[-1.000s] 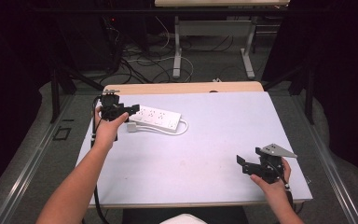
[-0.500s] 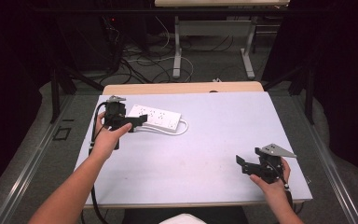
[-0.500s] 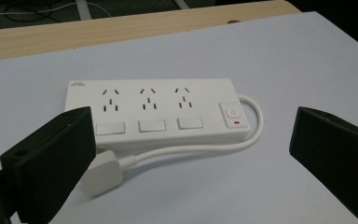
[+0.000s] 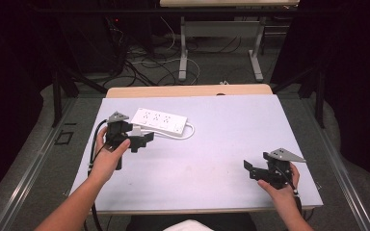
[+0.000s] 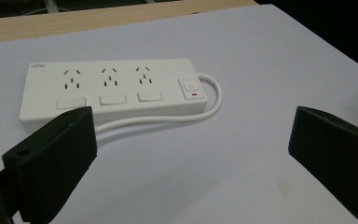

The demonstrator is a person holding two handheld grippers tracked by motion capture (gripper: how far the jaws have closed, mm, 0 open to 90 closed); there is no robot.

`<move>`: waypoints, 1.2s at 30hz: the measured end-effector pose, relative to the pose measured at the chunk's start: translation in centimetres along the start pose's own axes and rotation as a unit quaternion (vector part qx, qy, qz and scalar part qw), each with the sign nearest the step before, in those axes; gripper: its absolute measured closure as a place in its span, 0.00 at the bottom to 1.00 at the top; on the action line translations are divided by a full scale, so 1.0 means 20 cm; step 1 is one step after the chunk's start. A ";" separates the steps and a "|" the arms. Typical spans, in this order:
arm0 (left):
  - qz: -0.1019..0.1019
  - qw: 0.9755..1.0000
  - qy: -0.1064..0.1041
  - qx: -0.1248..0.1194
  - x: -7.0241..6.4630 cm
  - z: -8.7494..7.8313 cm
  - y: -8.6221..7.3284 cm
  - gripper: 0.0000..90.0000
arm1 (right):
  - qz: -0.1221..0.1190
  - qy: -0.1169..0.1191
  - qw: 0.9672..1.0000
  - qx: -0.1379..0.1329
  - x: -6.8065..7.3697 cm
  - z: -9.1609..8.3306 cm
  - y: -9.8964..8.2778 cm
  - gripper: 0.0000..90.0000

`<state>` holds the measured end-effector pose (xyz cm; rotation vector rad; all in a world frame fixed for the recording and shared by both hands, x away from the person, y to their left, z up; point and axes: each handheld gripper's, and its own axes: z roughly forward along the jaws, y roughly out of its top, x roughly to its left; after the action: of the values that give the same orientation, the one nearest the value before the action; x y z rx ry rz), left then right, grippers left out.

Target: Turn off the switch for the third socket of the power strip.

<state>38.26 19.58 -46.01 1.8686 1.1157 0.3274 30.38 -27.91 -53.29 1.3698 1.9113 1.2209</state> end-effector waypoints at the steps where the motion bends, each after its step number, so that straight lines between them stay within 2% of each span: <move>1: 0.000 1.000 0.000 0.001 0.00 -0.01 -0.01 0.02 | 0.001 -0.001 1.000 0.000 0.00 0.00 0.00 0.16; 3: -0.009 1.000 -0.004 -0.002 -0.01 -0.03 -0.04 0.03 | 0.002 0.000 1.000 0.001 0.00 0.00 0.00 0.16; 8: -0.010 1.000 0.003 -0.006 -0.02 -0.07 -0.12 0.02 | 0.003 -0.001 1.000 0.002 0.00 0.00 0.00 0.16; 16: -0.024 1.000 0.003 -0.016 -0.03 -0.10 -0.24 0.03 | 0.008 -0.001 1.000 0.004 0.01 0.00 0.00 0.16; 17: -0.025 1.000 0.003 -0.016 -0.03 -0.10 -0.26 0.03 | 0.009 -0.004 1.000 -0.008 0.01 0.01 -0.01 0.16; 19: -0.029 0.999 0.002 -0.017 -0.03 -0.11 -0.29 0.03 | 0.009 0.000 1.000 0.005 0.01 0.00 0.00 0.16; 21: -0.034 0.999 0.006 -0.021 -0.02 -0.11 -0.32 0.03 | 0.006 -0.002 1.000 0.003 0.01 0.00 0.00 0.16; 22: -0.035 0.999 0.007 -0.023 -0.02 -0.11 -0.33 0.03 | 0.008 -0.005 1.000 -0.007 0.01 0.01 -0.01 0.16; 23: -0.035 0.999 0.008 -0.025 -0.02 -0.11 -0.35 0.03 | 0.006 0.000 1.000 0.005 0.01 0.00 -0.01 0.16; 36: -0.041 0.999 0.028 -0.011 0.02 -0.06 -0.50 0.03 | 0.005 0.000 1.000 0.007 0.00 0.00 -0.01 0.16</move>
<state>32.04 22.33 -53.47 1.7982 1.2187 0.3455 30.32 -27.90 -53.39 1.3876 1.9186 1.2159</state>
